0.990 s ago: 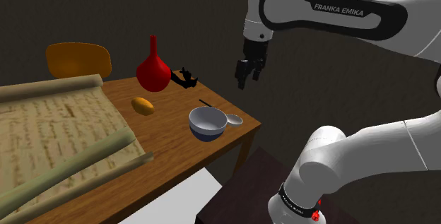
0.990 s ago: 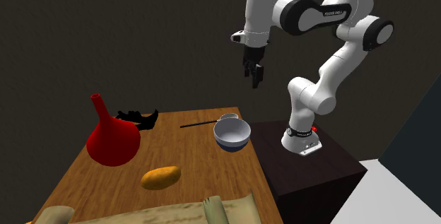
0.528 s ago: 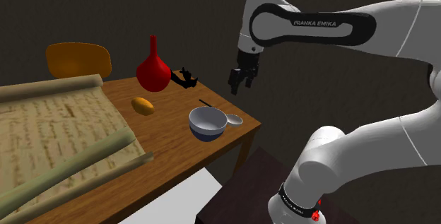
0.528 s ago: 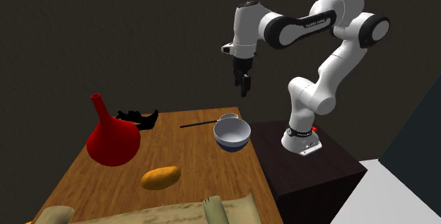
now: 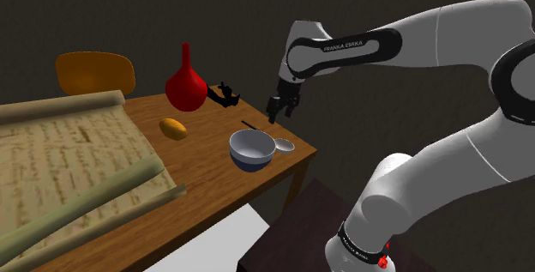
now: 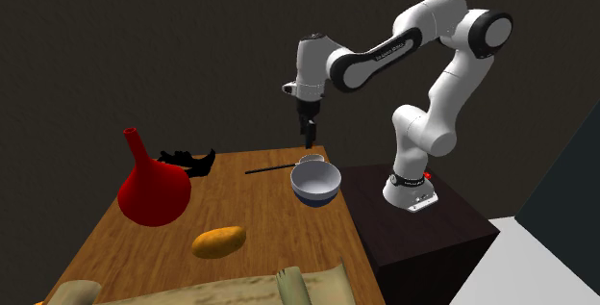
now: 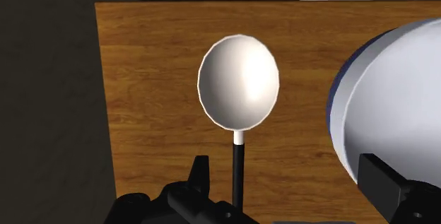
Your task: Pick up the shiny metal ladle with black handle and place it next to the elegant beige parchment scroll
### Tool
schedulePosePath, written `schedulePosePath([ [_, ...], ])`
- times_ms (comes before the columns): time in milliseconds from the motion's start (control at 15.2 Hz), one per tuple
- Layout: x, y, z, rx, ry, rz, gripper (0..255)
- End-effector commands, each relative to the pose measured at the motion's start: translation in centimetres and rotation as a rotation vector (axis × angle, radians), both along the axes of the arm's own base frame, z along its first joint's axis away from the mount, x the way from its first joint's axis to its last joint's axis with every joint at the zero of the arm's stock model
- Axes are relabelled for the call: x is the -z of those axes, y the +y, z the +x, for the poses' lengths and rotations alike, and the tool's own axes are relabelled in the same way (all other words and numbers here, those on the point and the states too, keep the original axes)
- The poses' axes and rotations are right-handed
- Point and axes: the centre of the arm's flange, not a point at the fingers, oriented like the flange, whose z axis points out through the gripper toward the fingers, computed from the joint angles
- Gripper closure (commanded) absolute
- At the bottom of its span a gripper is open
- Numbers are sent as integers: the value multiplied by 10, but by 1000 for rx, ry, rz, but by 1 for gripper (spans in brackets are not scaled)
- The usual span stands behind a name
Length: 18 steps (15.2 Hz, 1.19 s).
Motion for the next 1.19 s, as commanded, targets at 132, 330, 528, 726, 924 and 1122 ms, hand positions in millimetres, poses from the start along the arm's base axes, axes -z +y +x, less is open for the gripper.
schedulePosePath([
  [132,40,-20,29,19,-32,34,0],
  [330,70,-35,49,32,-53,60,0],
  [528,95,-45,64,41,-67,77,0],
  [726,111,-44,66,41,-67,77,0],
  [924,126,-42,68,41,-67,77,0],
  [1122,129,-42,68,41,-67,77,0],
])
